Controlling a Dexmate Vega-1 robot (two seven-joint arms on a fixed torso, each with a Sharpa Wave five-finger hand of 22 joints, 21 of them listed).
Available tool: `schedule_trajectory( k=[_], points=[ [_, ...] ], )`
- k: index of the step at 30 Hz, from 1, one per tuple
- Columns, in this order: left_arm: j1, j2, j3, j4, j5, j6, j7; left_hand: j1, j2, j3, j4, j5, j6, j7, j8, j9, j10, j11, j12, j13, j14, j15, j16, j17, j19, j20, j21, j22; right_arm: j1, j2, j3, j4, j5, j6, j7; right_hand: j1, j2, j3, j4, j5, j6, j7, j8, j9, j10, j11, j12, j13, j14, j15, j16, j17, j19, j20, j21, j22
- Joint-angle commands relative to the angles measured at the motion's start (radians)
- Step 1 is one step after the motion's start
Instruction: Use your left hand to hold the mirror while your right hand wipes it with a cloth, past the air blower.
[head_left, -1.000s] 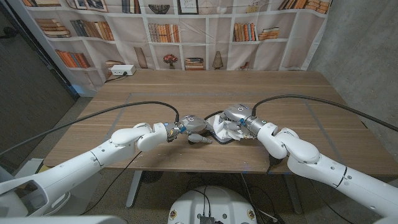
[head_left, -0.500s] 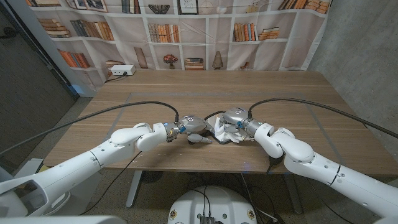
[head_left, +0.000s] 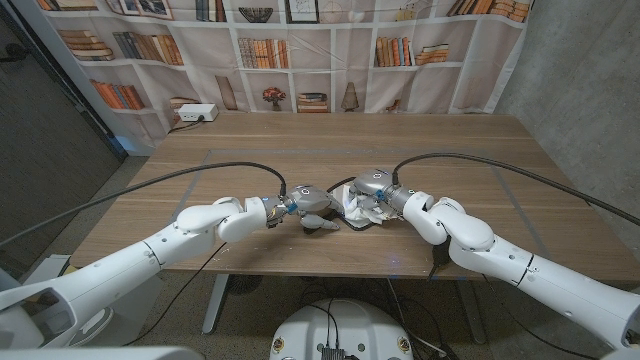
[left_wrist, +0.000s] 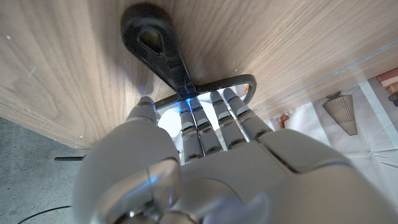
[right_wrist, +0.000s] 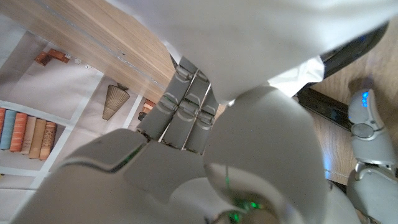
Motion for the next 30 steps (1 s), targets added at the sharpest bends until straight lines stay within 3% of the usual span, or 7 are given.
schedule_trajectory(
  k=[1, 9, 16, 30],
  points=[
    [-0.006, -0.001, -0.001, 0.013, -0.005, -0.007, 0.002, 0.000, -0.008, 0.007, 0.004, 0.000, 0.007, 0.001, 0.008, 0.003, 0.011, 0.001, 0.005, 0.003, 0.012, -0.086, -0.002, 0.002, 0.011, -0.034, -0.002, 0.000, 0.107, 0.056, -0.048, 0.080, -0.033, 0.039, 0.019, 0.008, 0.004, 0.004, 0.001, 0.003, 0.005, 0.000, -0.001, 0.001, 0.050, -0.050, 0.001, 0.091, 0.010, -0.044, -0.007, 0.006, -0.005, -0.132, 0.007, 0.002],
    [-0.014, -0.006, 0.002, 0.025, -0.005, -0.010, 0.002, -0.001, -0.009, 0.009, 0.003, 0.000, 0.014, 0.007, 0.010, 0.003, 0.011, 0.005, 0.004, 0.003, 0.012, -0.088, -0.002, 0.002, 0.012, -0.036, -0.002, 0.000, 0.169, 0.097, -0.081, 0.128, -0.066, 0.043, 0.030, 0.002, 0.002, 0.001, 0.004, 0.003, 0.009, -0.002, -0.003, -0.003, 0.053, -0.049, -0.002, 0.089, 0.009, -0.045, -0.008, 0.008, -0.011, -0.131, 0.011, -0.001],
    [-0.015, -0.009, 0.003, 0.034, -0.010, -0.007, 0.007, -0.002, -0.010, 0.010, 0.003, 0.000, 0.013, 0.006, 0.009, 0.003, 0.010, 0.005, 0.003, 0.003, 0.011, -0.088, -0.003, 0.002, 0.011, -0.039, -0.003, 0.000, 0.163, 0.119, -0.064, 0.134, -0.041, -0.023, 0.014, -0.001, 0.001, 0.000, 0.004, 0.003, 0.006, -0.008, -0.009, -0.008, 0.047, -0.052, -0.007, 0.089, -0.001, -0.046, -0.014, 0.010, -0.026, -0.130, 0.015, -0.005],
    [-0.007, -0.010, -0.001, 0.035, -0.023, 0.007, 0.020, -0.003, -0.008, 0.013, 0.004, 0.000, 0.004, 0.008, 0.004, 0.002, 0.005, 0.007, 0.001, 0.003, 0.009, -0.085, -0.003, 0.002, 0.011, -0.038, -0.004, 0.000, 0.079, 0.012, -0.040, 0.001, 0.009, -0.066, 0.088, -0.003, 0.006, 0.001, 0.004, 0.003, 0.007, -0.008, -0.015, -0.014, 0.051, -0.052, -0.009, 0.092, -0.008, -0.047, -0.018, 0.015, -0.039, -0.131, 0.025, -0.009]
  ],
)
